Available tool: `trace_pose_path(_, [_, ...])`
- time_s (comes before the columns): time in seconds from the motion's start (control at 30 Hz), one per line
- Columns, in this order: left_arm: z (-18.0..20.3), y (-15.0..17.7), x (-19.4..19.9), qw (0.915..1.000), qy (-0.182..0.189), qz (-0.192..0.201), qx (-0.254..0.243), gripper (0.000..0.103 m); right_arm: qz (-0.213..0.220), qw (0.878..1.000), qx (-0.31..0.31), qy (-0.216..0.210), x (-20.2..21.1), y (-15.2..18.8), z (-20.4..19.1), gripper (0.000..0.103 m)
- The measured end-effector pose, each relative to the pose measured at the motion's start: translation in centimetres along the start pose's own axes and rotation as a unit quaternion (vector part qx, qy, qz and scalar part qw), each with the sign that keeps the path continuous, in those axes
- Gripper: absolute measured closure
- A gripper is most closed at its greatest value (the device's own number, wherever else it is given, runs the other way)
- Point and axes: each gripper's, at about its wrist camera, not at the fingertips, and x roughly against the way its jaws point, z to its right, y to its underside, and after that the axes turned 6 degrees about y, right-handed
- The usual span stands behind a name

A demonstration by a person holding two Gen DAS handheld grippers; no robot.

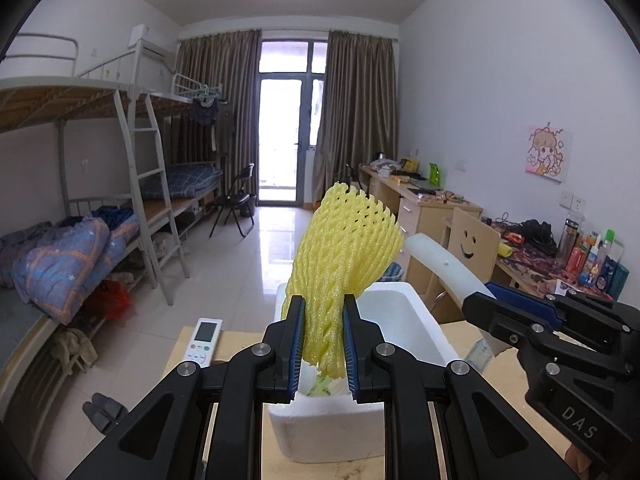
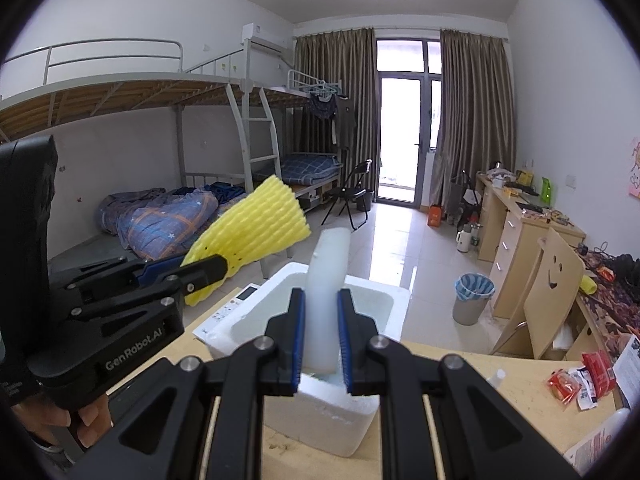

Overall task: Organize soft objects
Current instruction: 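Carry the mesh sleeve and white strip over the white foam box with both grippers, then open the left gripper to drop the mesh sleeve into the foam box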

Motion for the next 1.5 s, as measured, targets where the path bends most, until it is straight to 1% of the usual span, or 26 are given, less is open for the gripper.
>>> trace_pose_path(0.17, [-0.4,-0.6,-1.8,0.9999,-0.005,-0.008,0.005,0.084,-0.003,1.000,-0.005,0.005,-1.2,-0.3,0.5,0.084])
trace_pose_path(0.37, [-0.9,-0.4,-3.8,0.9998,-0.008,-0.019,0.002,0.084,-0.006,1.000,-0.009,0.005,-2.3,-0.3,0.7,0.084])
trace_pose_path(0.6, [-1.0,-0.1,-4.8,0.9994,-0.011,-0.033,0.003,0.084,-0.019,1.000,-0.015,0.005,-3.6,-0.5,1.0,0.084])
trace_pose_path(0.7, [-0.5,0.1,-5.1,0.9992,0.001,-0.041,0.002,0.084,-0.022,1.000,-0.015,0.011,-3.6,-0.6,1.0,0.084])
trace_pose_path(0.93, [1.9,0.1,-5.5,0.9980,0.031,-0.052,-0.017,0.084,-0.018,0.999,-0.009,0.033,-2.2,-1.0,1.6,0.084])
trace_pose_path(1.1, [2.7,0.0,-5.8,0.9973,0.037,-0.057,-0.025,0.084,-0.018,0.999,-0.012,0.045,-1.6,-0.9,2.0,0.084])
trace_pose_path(1.3, [2.5,0.1,-6.4,0.9967,0.034,-0.071,-0.018,0.083,-0.017,0.999,-0.011,0.048,-1.7,-1.0,2.2,0.084])
trace_pose_path(1.37, [2.3,0.1,-6.6,0.9969,0.027,-0.072,-0.017,0.079,-0.017,0.999,-0.013,0.048,-1.7,-0.9,2.3,0.084])
trace_pose_path(1.4, [2.2,0.0,-6.6,0.9971,0.023,-0.070,-0.019,0.074,-0.017,0.999,-0.014,0.047,-1.7,-0.9,2.3,0.084])
trace_pose_path(1.43, [2.2,0.0,-6.7,0.9971,0.021,-0.070,-0.021,0.064,-0.016,0.999,-0.013,0.046,-1.7,-0.9,2.3,0.084])
trace_pose_path(1.47, [2.1,0.0,-6.7,0.9972,0.016,-0.070,-0.022,0.057,-0.016,0.999,-0.013,0.046,-1.7,-0.8,2.4,0.084])
trace_pose_path(1.5, [2.0,0.0,-6.7,0.9974,0.014,-0.067,-0.022,0.037,-0.016,0.999,-0.014,0.045,-1.8,-0.8,2.4,0.084])
